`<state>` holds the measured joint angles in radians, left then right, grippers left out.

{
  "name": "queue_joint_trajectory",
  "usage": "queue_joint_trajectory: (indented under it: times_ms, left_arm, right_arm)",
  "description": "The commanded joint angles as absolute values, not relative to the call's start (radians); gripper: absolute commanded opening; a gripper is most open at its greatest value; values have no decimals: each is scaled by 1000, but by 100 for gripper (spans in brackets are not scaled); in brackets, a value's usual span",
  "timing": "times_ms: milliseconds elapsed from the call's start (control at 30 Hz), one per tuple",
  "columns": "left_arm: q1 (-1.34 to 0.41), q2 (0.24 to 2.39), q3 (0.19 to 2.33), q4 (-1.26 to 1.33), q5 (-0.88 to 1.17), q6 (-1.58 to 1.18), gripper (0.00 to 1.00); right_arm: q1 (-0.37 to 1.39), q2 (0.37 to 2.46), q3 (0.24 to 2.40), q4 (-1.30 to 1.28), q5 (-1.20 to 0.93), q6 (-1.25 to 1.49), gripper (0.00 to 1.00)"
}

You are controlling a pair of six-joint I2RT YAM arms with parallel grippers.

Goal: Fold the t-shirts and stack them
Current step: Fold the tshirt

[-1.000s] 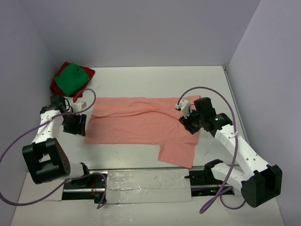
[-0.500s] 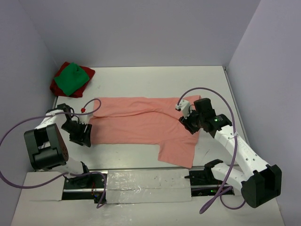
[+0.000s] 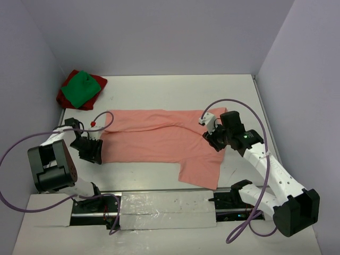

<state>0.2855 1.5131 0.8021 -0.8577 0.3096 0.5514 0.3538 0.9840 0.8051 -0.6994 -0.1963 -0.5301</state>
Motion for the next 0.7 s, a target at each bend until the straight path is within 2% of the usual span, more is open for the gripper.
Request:
queue_joint_trajectory:
  times_ms: [0,133,167,267,333,667]
  left_arm:
    - [293,1514,785,-810,318,546,52]
    - [295,1523,772,-785,334,546,39]
    - [295,1526,772,-782,339,545,31]
    - [295,1531,765,-764,337,542,21]
    - [295,1532,761,-758,337,540,17]
    - [298,1525,764,-756,339,537,13]
  right_arm:
    - [357,980,859,-721,-204,-541,49]
    - [357,994,882,-773,-215,-572,49]
    - [359,997,884,-794,-222,-590,49]
    - [359,1002,881,-839,-219,-630,49]
    - [359,1006,874,-862,-204,-652,49]
    - [362,1092,812,-1195,-192,-854,50]
